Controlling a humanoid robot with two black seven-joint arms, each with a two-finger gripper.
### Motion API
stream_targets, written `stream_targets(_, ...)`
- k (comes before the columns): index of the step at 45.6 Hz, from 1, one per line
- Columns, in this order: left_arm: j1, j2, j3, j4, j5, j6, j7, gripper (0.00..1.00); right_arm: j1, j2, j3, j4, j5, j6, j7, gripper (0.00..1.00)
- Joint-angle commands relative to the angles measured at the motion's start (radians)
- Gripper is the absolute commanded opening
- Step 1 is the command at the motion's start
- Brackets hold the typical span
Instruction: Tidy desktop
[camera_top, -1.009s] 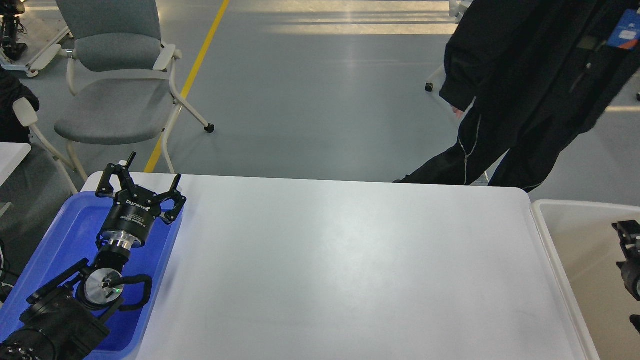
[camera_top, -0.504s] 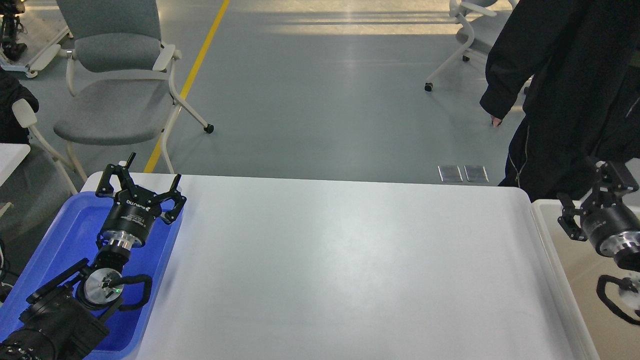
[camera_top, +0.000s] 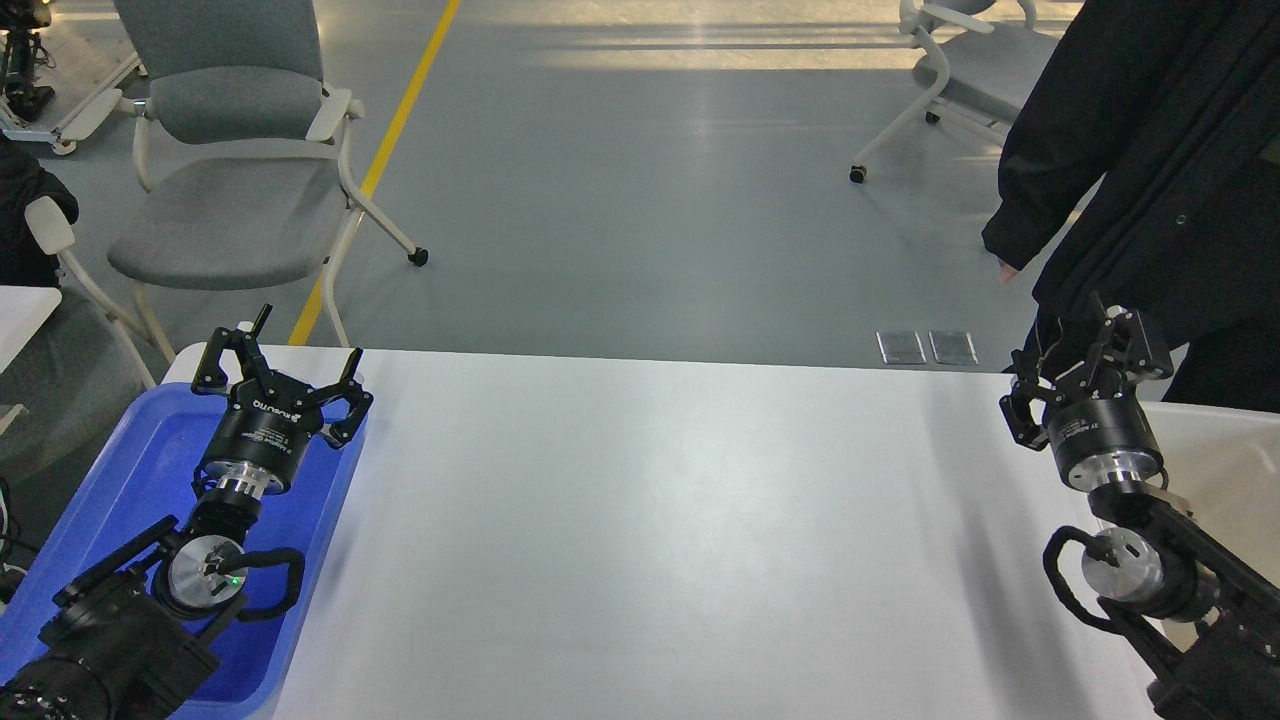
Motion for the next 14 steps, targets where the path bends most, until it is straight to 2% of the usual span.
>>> stream_targets(1,0.0,0.0,0.0,0.0,0.0,0.0,0.0,1.0,-0.012,0.065,0.022,0.003,-0.006,-0.006,0.082,1.0)
stream_targets(4,0.0,0.0,-0.001,0.0,0.0,0.0,0.0,1.0,-0.015,0.065,0.012,0.003,-0.006,-0.003,0.099,1.0)
stream_targets(14,0.0,0.0,0.0,0.0,0.0,0.0,0.0,1.0,-0.023,0.066,0.004,-0.003,-0.005,-0.001,0.099,1.0)
